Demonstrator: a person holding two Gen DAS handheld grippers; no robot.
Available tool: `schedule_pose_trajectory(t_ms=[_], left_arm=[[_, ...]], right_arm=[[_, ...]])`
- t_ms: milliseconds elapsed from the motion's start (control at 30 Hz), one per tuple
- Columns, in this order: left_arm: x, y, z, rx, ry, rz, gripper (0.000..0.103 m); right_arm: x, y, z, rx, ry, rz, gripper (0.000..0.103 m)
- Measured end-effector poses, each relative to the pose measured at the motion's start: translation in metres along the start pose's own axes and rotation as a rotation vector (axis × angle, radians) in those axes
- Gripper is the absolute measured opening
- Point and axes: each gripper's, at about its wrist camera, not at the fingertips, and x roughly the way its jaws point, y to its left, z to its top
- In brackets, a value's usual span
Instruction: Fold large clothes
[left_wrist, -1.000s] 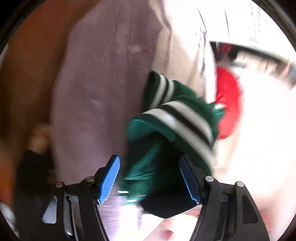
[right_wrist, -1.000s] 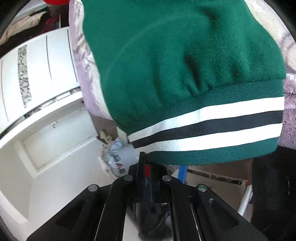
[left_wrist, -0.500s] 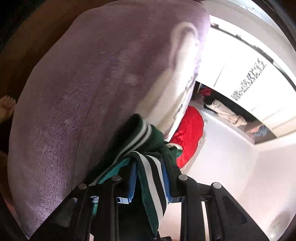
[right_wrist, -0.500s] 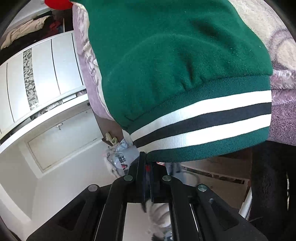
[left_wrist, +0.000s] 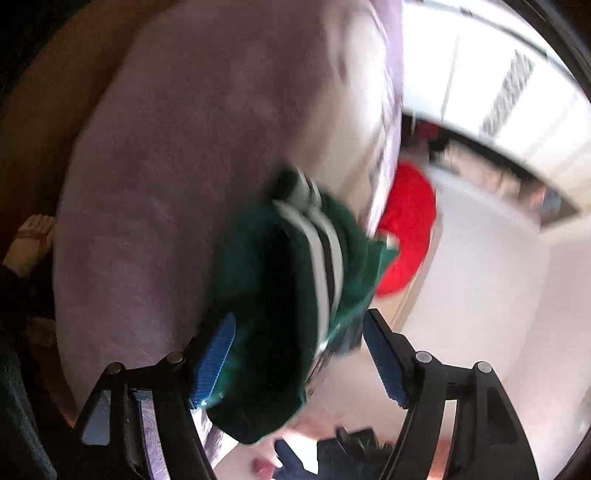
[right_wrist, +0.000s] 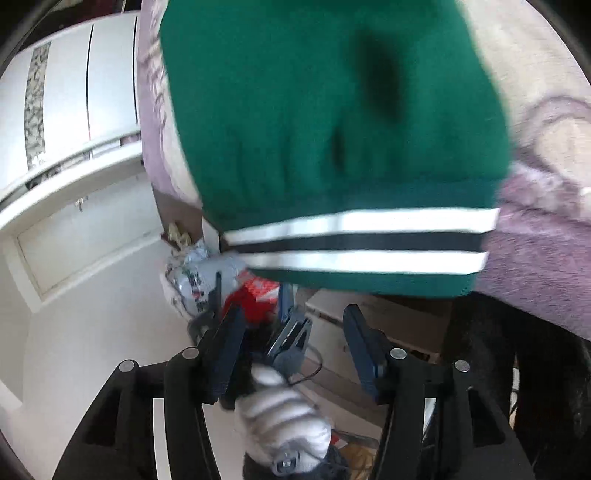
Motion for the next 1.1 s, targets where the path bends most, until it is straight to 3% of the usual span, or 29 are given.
schedule_pose_trajectory(t_ms=[67,100,133,167,333,467,567,600,633,667,700,733,767,900,967,1000,1033,1067,1100], left_arm=[[0.019,-0.020,-0.001,0.093,0.018,0.069,0.067],[0.022,-0.029,0.003,0.130,-0.001,0.097,0.047],[0.024,-0.041,0.008,0.170,-0.021,0.120,0.018],[0.027,-0.051,0.018,0.183,-0.021,0.147,0.001],[0.005,-0.081,0.064,0.191,-0.134,0.140,0.001],[0.010,-0.086,0.075,0.243,-0.084,0.208,0.001],[0.017,-0.078,0.059,0.229,-0.037,0.193,0.004],[0.013,-0.072,0.053,0.226,-0.024,0.200,0.010],[0.011,-0.070,0.048,0.221,-0.009,0.229,0.014],[0.004,-0.066,0.038,0.225,-0.001,0.234,0.028],[0.004,-0.070,0.036,0.232,0.002,0.241,0.053],[-0.001,-0.070,0.030,0.243,-0.005,0.263,0.063],[-0.003,-0.067,0.026,0.249,-0.007,0.268,0.068],[-0.002,-0.051,0.015,0.263,0.020,0.322,0.068],[0.012,-0.054,0.014,0.292,0.021,0.333,0.068],[0.017,-0.060,0.014,0.318,-0.009,0.359,0.049],[0.020,-0.065,0.014,0.340,-0.041,0.373,0.017],[0.024,-0.069,0.018,0.334,-0.035,0.371,0.001],[0.022,-0.076,0.020,0.335,-0.059,0.362,0.001]], right_arm=[[-0.012,-0.013,0.007,0.032,-0.037,-0.012,0.057],[-0.019,-0.021,0.011,0.053,-0.059,-0.015,0.057],[-0.025,-0.026,0.014,0.070,-0.077,-0.021,0.057],[-0.030,-0.031,0.017,0.084,-0.094,-0.019,0.057],[-0.044,-0.047,0.028,0.103,-0.150,-0.061,0.057],[-0.020,-0.050,0.039,0.099,-0.123,-0.055,0.057],[0.007,-0.052,0.047,0.125,-0.101,-0.031,0.057],[0.014,-0.053,0.048,0.139,-0.093,0.001,0.057],[0.019,-0.056,0.045,0.151,-0.110,0.013,0.046],[0.021,-0.055,0.042,0.150,-0.138,0.002,0.009],[0.022,-0.053,0.039,0.139,-0.140,-0.030,0.007],[0.021,-0.047,0.031,0.118,-0.155,-0.064,0.006],[0.020,-0.043,0.025,0.106,-0.158,-0.084,0.005],[0.016,-0.032,0.005,0.081,-0.148,-0.137,0.005],[0.019,-0.025,0.004,0.082,-0.141,-0.127,0.005],[0.019,-0.027,0.000,0.079,-0.137,-0.127,0.005],[0.020,-0.027,-0.002,0.066,-0.136,-0.136,0.005],[0.021,-0.027,-0.001,0.066,-0.134,-0.142,0.005],[0.023,-0.027,-0.001,0.069,-0.131,-0.144,0.005]])
